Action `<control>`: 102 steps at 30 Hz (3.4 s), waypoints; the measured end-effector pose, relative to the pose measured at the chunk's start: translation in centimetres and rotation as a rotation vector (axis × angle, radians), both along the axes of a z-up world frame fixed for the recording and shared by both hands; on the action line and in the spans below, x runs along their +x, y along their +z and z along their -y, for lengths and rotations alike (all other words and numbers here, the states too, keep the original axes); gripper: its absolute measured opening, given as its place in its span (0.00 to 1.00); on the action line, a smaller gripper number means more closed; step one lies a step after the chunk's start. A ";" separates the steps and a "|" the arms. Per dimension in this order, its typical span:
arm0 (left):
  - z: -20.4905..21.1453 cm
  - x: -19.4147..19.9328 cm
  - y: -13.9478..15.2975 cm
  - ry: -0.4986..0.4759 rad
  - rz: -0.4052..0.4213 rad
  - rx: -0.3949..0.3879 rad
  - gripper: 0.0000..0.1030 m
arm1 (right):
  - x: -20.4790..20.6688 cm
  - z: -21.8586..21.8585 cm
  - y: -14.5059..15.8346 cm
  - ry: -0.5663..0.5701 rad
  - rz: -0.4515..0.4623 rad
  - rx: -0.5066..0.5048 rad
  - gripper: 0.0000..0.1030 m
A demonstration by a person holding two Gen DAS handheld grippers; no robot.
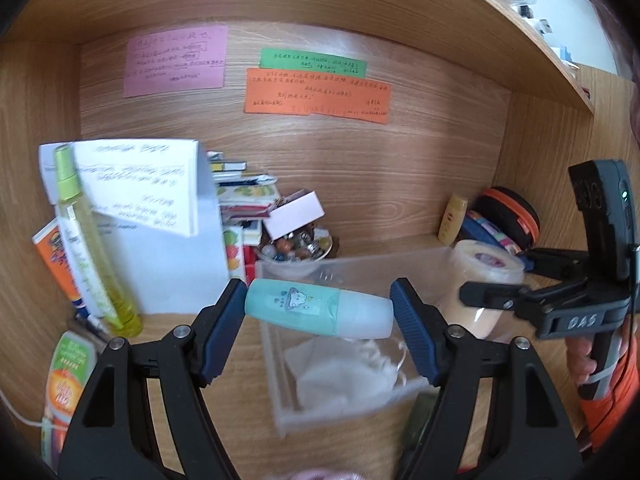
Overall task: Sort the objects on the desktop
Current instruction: 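Carry the tube and tub into the clear bin and open both tools, then move both tools back over the loose items on the desk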
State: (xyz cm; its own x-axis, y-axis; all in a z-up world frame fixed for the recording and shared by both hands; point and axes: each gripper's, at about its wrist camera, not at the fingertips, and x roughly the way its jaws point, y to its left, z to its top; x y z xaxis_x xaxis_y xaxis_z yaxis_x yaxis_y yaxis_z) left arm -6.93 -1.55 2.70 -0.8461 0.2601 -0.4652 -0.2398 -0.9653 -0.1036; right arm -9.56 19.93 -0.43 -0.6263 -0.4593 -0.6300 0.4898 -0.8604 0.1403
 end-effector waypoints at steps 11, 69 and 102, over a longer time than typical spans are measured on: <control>-1.6 -4.0 -2.1 0.013 0.050 -0.013 0.71 | -3.8 0.5 -2.2 -0.054 0.069 -0.025 0.66; -0.1 -3.0 -3.2 0.086 0.065 -0.062 0.93 | -1.1 2.2 -2.1 -0.054 -0.128 0.157 0.81; 3.5 11.6 -9.2 0.056 0.279 -0.083 0.95 | 12.0 -7.4 -7.5 -0.167 -0.048 0.199 0.81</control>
